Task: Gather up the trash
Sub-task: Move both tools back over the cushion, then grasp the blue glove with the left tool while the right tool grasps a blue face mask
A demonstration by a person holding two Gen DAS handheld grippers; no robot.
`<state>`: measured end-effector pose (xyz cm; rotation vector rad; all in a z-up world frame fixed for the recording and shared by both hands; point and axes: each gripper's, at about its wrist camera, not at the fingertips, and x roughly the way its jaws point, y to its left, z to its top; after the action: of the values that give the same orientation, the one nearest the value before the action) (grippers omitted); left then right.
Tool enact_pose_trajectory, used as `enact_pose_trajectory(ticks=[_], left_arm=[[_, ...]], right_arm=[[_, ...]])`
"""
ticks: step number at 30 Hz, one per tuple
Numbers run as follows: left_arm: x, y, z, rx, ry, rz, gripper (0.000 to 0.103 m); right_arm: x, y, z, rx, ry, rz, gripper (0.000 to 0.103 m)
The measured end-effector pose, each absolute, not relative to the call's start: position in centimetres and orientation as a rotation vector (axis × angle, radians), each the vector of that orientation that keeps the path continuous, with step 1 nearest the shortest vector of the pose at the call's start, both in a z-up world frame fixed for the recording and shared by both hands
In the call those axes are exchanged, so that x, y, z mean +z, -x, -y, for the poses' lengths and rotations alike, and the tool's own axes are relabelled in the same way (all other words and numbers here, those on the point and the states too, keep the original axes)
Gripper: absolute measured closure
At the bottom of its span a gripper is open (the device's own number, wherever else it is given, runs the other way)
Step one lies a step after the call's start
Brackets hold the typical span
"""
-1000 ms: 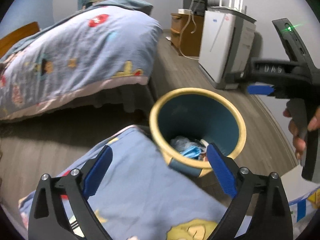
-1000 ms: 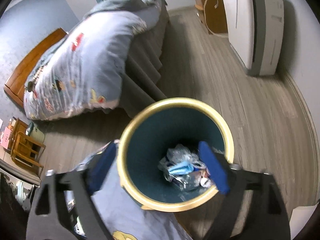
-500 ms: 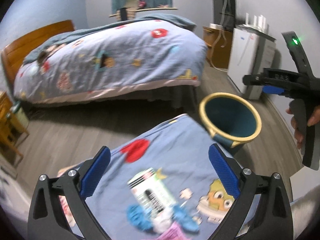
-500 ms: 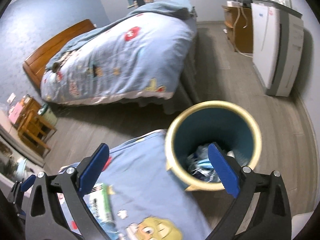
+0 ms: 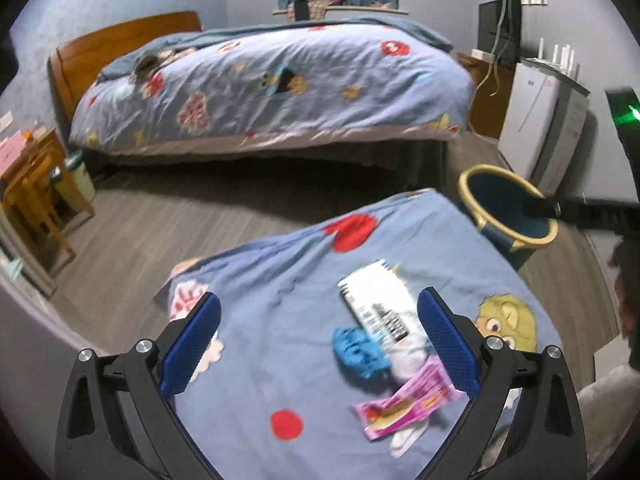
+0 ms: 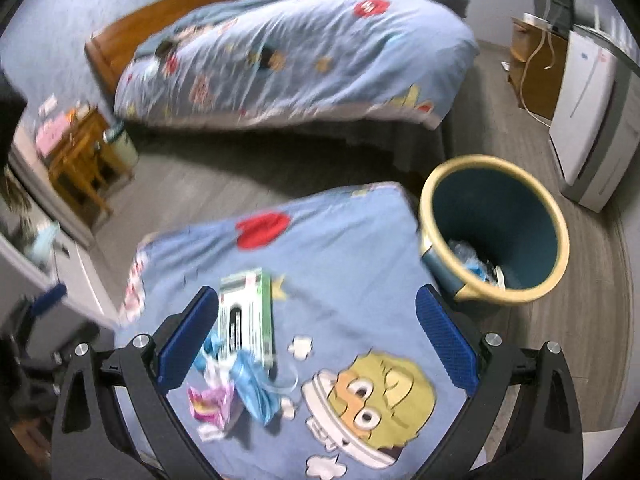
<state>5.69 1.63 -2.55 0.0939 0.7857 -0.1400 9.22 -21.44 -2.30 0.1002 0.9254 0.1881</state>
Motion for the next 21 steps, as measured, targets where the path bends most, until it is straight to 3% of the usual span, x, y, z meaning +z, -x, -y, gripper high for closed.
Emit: enact_pose_trajectory(ticks=[15,17,19,21], left_arm=[[-5.6,-7.0,-4.3,-0.092,-0.035,-0.870,0.006],[-5.6,-7.2,-4.2,-0.098,-0.030,-0.873,0.006],[-5.7,-7.4,-4.0,-0.101,-0.038,-0.875,0.006],[-5.9,-7.6,-3.8,-0.101,-0.045,-0.878,0.006]], right_arm=[[-10.7,-8.1,17.3,0.193,-0.049,-1.149,0.008],[-11.5,-8.3,17.2,0.209,-0.057,-1.186,0.023],[-12.1,-8.4,17.1,0.232,-0.071,-1.208,0.030],[-12.5,-8.4,16.6,0.256,-0.064,-1.225,0.047]])
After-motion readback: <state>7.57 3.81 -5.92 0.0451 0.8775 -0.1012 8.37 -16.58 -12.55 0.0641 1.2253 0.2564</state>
